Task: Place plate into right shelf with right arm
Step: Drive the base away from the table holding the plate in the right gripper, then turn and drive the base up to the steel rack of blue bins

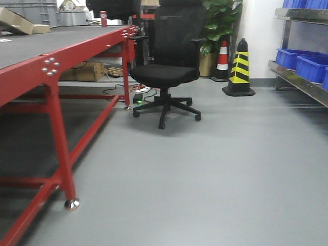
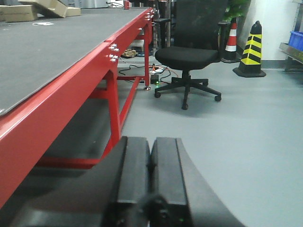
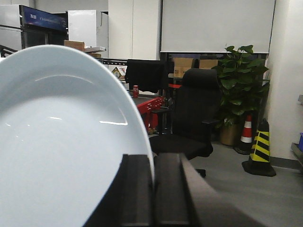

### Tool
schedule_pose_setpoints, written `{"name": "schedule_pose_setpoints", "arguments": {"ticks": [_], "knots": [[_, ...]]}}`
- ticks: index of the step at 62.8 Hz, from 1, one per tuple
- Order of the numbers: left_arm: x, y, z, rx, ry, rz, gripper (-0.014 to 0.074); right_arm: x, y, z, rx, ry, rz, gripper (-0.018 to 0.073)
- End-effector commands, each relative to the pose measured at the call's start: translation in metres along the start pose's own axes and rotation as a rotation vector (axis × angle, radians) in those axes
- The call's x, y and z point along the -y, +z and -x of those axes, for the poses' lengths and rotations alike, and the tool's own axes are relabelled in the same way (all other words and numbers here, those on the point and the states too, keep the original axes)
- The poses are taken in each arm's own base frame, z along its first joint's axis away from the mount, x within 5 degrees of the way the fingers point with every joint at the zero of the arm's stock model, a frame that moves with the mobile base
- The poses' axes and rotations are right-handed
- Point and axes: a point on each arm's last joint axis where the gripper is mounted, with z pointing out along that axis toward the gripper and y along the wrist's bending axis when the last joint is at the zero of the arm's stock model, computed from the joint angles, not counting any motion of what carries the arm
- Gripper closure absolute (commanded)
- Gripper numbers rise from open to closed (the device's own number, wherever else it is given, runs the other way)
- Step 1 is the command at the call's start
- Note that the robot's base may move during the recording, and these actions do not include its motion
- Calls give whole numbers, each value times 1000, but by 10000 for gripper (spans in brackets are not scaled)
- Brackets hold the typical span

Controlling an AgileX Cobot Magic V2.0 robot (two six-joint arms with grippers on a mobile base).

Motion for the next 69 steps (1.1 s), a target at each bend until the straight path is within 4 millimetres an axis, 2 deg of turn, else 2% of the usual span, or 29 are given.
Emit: {"name": "schedule_pose_setpoints", "arguments": {"ticks": [1,69], "knots": [[-2,-1,6,84,-6,17,643,-3,1,17,111,-22,24,504],[-2,-1,6,84,-6,17,643,-3,1,17,110,-22,24,504]]}}
